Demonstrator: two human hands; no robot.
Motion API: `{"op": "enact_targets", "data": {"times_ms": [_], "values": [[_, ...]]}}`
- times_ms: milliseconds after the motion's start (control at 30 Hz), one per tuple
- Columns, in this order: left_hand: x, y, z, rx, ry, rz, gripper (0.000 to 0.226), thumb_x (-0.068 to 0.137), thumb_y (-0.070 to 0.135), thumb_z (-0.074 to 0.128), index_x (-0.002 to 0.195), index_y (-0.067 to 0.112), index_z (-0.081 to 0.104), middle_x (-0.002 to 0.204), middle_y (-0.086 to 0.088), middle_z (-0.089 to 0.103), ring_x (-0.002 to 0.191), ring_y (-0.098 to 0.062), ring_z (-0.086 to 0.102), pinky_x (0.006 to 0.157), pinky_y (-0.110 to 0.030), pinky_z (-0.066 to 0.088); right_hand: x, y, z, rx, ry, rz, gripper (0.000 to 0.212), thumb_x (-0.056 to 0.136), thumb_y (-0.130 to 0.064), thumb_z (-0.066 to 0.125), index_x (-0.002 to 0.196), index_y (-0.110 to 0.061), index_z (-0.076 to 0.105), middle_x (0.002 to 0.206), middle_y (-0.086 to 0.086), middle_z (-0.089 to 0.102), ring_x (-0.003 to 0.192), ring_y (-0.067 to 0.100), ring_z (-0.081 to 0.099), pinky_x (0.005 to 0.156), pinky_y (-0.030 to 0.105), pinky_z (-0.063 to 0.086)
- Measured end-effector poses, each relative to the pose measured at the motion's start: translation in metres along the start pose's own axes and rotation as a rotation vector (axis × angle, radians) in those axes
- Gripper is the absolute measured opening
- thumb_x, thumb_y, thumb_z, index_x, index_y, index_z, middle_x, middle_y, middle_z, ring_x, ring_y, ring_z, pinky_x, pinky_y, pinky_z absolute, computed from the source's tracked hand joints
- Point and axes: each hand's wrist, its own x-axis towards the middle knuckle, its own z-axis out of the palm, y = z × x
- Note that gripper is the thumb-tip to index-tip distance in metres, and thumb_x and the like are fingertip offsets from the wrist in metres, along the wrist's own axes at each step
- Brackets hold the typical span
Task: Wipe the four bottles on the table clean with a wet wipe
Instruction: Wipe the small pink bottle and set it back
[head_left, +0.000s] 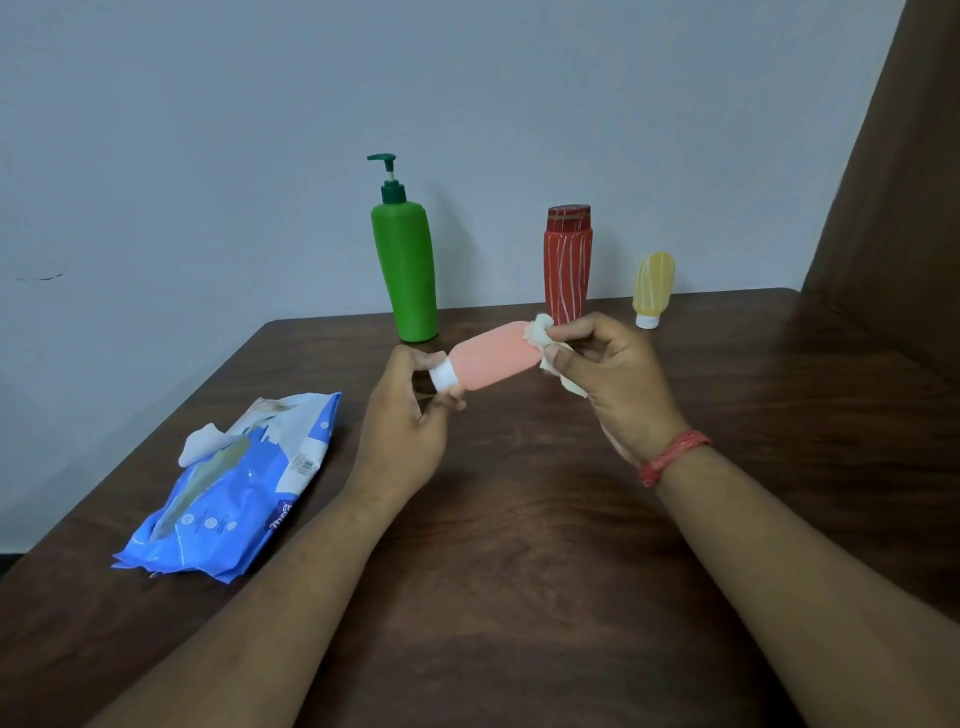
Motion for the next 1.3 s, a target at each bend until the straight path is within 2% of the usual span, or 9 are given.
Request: {"op": "enact_targets", "data": {"times_ms": [133, 333, 400, 533, 633, 733, 867, 1067, 1300], "values": [[-0.002, 0.006, 0.005, -0.091, 0.006, -0.076, 0.025, 0.099, 0.018, 0.062, 0.113, 0.027, 0.043, 0.112, -0.002, 0.067, 0.083, -0.006, 0.073, 0.083, -0.030, 0.055, -0.002, -0.002, 0.006, 0.053, 0.051, -0.003, 0.026, 0.087, -0.004, 0.073, 0.085, -0.029, 0.072, 0.112, 0.006, 0.072, 0.108, 0.024, 0.068, 0.092, 0.055, 0.055], [-0.008, 0.020, 0.012, -0.168, -0.124, -0.240, 0.015, 0.103, 0.030, 0.053, 0.111, 0.021, 0.045, 0.089, -0.003, 0.069, 0.070, -0.010, 0.069, 0.073, -0.024, 0.052, -0.013, -0.002, 0.023, -0.162, -0.009, -0.022, 0.015, 0.089, -0.004, 0.070, 0.088, -0.019, 0.067, 0.098, 0.000, 0.073, 0.092, 0.013, 0.071, 0.080, 0.033, 0.059], [-0.011, 0.021, 0.015, -0.384, -0.220, -0.290, 0.016, 0.103, 0.033, 0.050, 0.104, 0.018, 0.046, 0.084, -0.004, 0.067, 0.065, -0.016, 0.062, 0.068, -0.035, 0.052, -0.009, -0.002, 0.021, -0.205, 0.082, -0.044, 0.019, 0.090, -0.004, 0.069, 0.087, -0.023, 0.066, 0.096, -0.001, 0.072, 0.090, 0.011, 0.070, 0.075, 0.029, 0.057], [-0.015, 0.031, 0.019, -0.858, -0.366, -0.483, 0.013, 0.108, 0.020, 0.039, 0.100, 0.012, 0.045, 0.080, -0.009, 0.060, 0.058, -0.017, 0.045, 0.054, -0.029, 0.041, -0.003, 0.000, 0.006, -0.215, 0.236, -0.033, 0.019, 0.090, -0.009, 0.070, 0.087, -0.027, 0.065, 0.099, 0.000, 0.071, 0.094, 0.015, 0.069, 0.078, 0.033, 0.059], [-0.015, 0.034, 0.017, -1.014, -0.432, -0.548, 0.022, 0.109, 0.020, 0.033, 0.115, 0.009, 0.051, 0.079, -0.010, 0.057, 0.057, -0.016, 0.042, 0.052, -0.027, 0.039, -0.008, 0.001, 0.014, -0.129, 0.130, 0.003, 0.016, 0.090, -0.007, 0.070, 0.091, -0.023, 0.067, 0.098, 0.001, 0.072, 0.094, 0.015, 0.070, 0.080, 0.034, 0.059], [-0.010, 0.031, 0.014, -1.109, -0.358, -0.571, 0.033, 0.110, 0.026, 0.030, 0.123, 0.006, 0.052, 0.076, -0.009, 0.054, 0.055, -0.013, 0.040, 0.050, -0.025, 0.039, -0.015, 0.002, 0.027, -0.078, -0.005, 0.008, 0.012, 0.090, -0.005, 0.069, 0.092, -0.017, 0.068, 0.096, 0.005, 0.073, 0.092, 0.021, 0.071, 0.078, 0.035, 0.060], [-0.007, 0.029, 0.012, -1.134, -0.261, -0.619, 0.040, 0.110, 0.031, 0.029, 0.128, 0.002, 0.051, 0.072, -0.007, 0.051, 0.052, -0.011, 0.038, 0.047, -0.023, 0.037, -0.015, 0.000, 0.028, -0.107, -0.098, 0.027, 0.011, 0.089, -0.007, 0.071, 0.091, -0.018, 0.071, 0.094, 0.004, 0.074, 0.091, 0.023, 0.070, 0.076, 0.034, 0.059], [-0.012, 0.037, 0.023, -0.971, -0.289, -0.609, 0.045, 0.109, 0.041, 0.029, 0.115, 0.007, 0.057, 0.074, -0.006, 0.056, 0.053, -0.013, 0.045, 0.049, -0.026, 0.042, -0.015, 0.001, 0.026, -0.003, -0.005, 0.027, 0.008, 0.091, -0.008, 0.070, 0.097, -0.013, 0.070, 0.098, 0.008, 0.073, 0.091, 0.019, 0.069, 0.076, 0.030, 0.056], [-0.015, 0.029, 0.031, -0.642, -0.105, -0.514, 0.029, 0.107, 0.033, 0.043, 0.117, 0.015, 0.064, 0.098, -0.003, 0.069, 0.072, -0.008, 0.062, 0.071, -0.031, 0.058, -0.017, 0.004, 0.032, -0.050, 0.018, 0.058, 0.008, 0.090, -0.009, 0.070, 0.098, -0.009, 0.068, 0.099, 0.009, 0.072, 0.089, 0.013, 0.068, 0.079, 0.035, 0.059]]}}
